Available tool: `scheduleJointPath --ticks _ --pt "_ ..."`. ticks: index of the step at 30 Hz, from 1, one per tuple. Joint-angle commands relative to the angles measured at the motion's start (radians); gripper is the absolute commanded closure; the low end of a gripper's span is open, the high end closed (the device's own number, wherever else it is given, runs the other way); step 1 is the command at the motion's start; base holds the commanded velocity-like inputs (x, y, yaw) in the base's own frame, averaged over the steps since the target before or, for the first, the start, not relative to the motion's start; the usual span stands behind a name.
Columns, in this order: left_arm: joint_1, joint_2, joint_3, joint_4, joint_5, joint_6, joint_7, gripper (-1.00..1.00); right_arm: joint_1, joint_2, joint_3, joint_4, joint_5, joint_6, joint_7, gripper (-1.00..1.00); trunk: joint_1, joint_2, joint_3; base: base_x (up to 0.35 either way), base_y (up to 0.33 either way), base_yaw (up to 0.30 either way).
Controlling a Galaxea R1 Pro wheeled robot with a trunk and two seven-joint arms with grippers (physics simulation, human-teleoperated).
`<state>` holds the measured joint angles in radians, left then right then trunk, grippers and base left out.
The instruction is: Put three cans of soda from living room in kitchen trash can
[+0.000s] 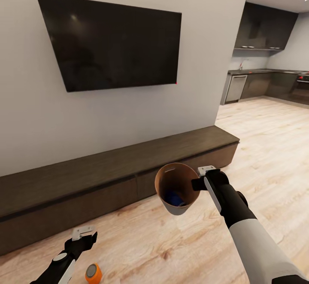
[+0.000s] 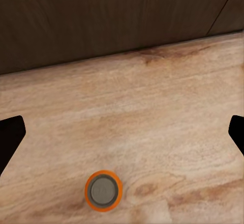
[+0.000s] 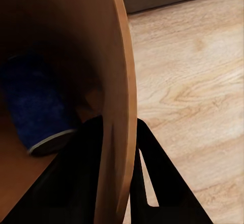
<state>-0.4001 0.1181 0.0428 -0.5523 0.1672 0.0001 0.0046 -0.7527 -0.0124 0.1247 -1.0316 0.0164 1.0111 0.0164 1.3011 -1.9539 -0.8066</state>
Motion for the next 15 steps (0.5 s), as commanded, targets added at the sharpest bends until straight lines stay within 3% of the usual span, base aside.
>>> scheduleJointPath --ticks 1,15 --pt "0.0 0.0 0.0 0.0 0.0 0.0 0.0 -1.0 0.0 0.0 0.0 -0.001 -0.011 0.0 0.004 1.0 0.0 0.0 -0.001 0.023 0.0 0.0" --pt "0.0 0.0 0.0 0.0 0.0 0.0 0.0 -1.0 0.0 0.002 0.001 -0.001 -0.012 0.0 0.004 1.0 0.0 0.0 -0.02 0.004 0.0 0.0"
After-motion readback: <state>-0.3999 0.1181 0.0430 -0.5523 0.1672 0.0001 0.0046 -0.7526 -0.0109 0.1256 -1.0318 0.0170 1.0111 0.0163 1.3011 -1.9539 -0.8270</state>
